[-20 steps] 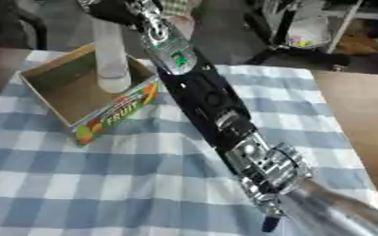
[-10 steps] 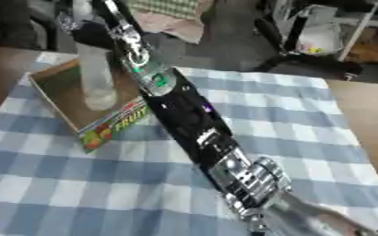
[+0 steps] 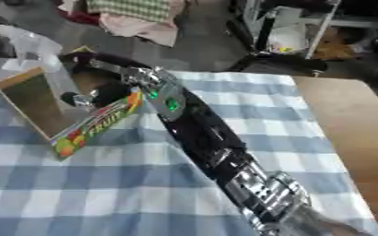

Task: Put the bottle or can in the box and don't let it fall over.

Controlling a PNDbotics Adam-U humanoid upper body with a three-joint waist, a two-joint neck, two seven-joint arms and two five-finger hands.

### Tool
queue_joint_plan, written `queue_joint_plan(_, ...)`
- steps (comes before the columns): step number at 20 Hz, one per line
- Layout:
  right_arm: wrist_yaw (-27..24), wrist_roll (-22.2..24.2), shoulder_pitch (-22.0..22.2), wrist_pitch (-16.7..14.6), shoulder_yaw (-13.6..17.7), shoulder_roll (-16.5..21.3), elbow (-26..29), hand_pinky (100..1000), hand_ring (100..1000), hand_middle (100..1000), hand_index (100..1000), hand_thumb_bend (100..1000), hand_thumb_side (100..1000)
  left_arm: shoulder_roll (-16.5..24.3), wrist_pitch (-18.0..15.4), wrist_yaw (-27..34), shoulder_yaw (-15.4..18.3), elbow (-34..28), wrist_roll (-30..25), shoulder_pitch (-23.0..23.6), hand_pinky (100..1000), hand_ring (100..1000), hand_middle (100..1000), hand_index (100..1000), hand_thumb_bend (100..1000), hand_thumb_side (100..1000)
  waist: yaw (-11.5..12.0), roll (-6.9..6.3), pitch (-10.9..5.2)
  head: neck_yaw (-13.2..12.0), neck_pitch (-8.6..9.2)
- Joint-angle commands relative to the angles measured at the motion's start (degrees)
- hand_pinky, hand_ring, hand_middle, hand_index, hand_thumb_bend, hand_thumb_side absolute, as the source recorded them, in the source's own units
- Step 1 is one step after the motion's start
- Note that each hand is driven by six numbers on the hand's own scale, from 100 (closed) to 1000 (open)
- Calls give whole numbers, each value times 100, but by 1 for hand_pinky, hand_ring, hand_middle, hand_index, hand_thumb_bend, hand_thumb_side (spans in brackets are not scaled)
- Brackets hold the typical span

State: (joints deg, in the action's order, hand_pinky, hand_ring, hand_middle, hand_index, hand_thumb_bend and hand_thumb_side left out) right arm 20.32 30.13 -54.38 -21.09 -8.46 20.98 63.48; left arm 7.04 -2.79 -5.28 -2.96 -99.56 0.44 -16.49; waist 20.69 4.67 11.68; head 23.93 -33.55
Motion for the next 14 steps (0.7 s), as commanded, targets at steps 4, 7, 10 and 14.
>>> queue_joint_plan(4, -1876, -708, 1147, 399, 213, 115, 1476, 960, 831, 957, 1000, 100, 448, 191, 0, -97, 210, -12, 211, 251, 958, 1000, 1000, 951, 597, 640, -799, 12, -300, -749, -527)
queue_joint_plan(7, -2651, -1285, 2040, 727, 299, 63, 2324, 950, 816, 943, 1000, 100, 428, 230, 2, -138, 231, 27, 247, 380, 957, 1000, 1000, 951, 596, 643, -1238, 35, -375, -1153, -736)
queue_joint_plan(10, -2899, -1614, 2788, 926, 403, 32, 2966, 946, 808, 927, 1000, 100, 422, 258, -2, -162, 240, 49, 262, 483, 956, 1000, 1000, 951, 597, 644, -1508, 11, -427, -1465, -874)
queue_joint_plan(14, -2904, -2018, 3454, 1040, 636, -172, 3356, 919, 778, 888, 1000, 100, 400, 286, 3, -178, 252, 61, 278, 601, 956, 1000, 1000, 951, 597, 647, -1709, -64, -462, -1744, -983)
